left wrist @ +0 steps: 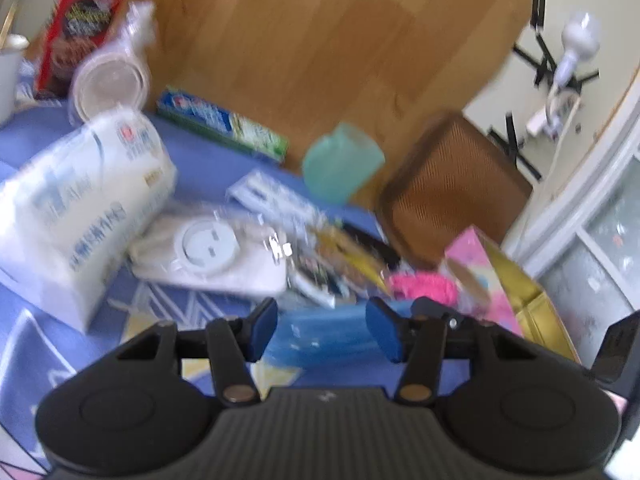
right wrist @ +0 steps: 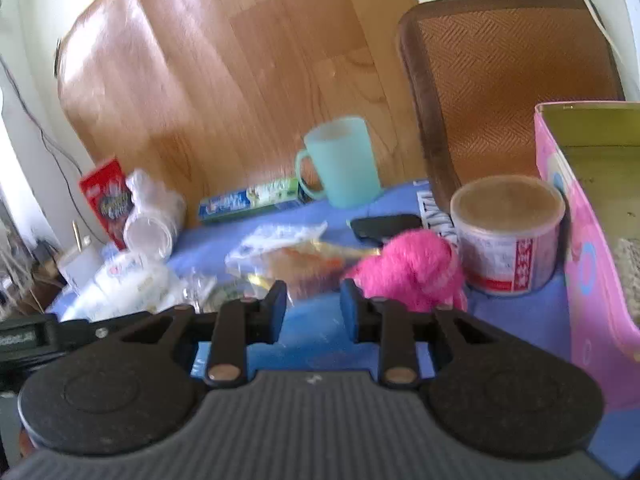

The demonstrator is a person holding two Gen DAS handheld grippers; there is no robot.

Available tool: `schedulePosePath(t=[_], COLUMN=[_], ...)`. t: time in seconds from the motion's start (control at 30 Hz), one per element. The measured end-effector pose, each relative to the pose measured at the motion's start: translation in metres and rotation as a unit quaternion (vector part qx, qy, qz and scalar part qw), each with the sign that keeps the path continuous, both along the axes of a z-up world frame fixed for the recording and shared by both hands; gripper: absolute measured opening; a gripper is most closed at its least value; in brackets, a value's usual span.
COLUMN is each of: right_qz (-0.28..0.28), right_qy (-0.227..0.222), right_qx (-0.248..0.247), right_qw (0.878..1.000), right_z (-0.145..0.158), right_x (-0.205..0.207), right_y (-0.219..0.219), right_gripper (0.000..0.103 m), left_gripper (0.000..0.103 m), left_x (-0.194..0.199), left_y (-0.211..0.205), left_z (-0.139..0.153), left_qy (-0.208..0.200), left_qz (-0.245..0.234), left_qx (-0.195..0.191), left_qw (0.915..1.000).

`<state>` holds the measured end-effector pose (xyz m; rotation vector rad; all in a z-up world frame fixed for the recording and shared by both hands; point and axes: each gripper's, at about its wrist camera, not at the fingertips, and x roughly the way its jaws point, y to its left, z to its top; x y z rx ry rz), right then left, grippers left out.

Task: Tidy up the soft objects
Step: 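Grasp the blue plastic case on the table with the left gripper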

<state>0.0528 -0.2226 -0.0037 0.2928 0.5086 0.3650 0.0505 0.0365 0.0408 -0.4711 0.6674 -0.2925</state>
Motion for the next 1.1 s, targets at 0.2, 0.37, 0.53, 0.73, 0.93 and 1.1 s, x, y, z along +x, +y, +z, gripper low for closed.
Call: schedulePosePath(t=[0.2,0.37,0.53,0.73,0.93,1.1], right_qz=[0.049,-0.004,-0.069,-0.077,-0.067,-0.014], right_qy=[0.001,0.001,0.007,0.011,0.048,0.047], right_qx=[-0.01,-0.055,0.011,0.02,0.071,0.064], right_qw=[0.999,0.998,0.998,0.997,0.994,0.997], right_z=[-0.018,-0.008,-0.005,-0.012,-0.024,-0.024], right_x=[-0.071,-0.059,-0.057,-0.059,-0.047,-0.055], right_y=[-0.006,0.013,-0.012,-0.033,-0.03,-0.014], right_gripper=[0.035,0.046,0.046,0.046,0.047,0.053], left_gripper=[0.054,0.065,0.056,0.068,0.071,0.077], left_x=[-0.023,-0.022,-0.032,-0.046,-0.021,0.008], left_y=[0.003,-0.004,-0.029,-0.004,-0.007,-0.034], left_z=[-0.009,-0.008,-0.022,-0.018,-0.011,-0.011], left_qy=[-0.012,-0.01,0.022,0.013,0.021,0.034], left_qz=[-0.048,-0.043,-0.107,-0.075,-0.07,-0.104], left_qx=[-0.01,-0.008,0.02,-0.026,-0.027,-0.014], left_qw=[0.9987,0.999,0.9938,0.9967,0.997,0.9939])
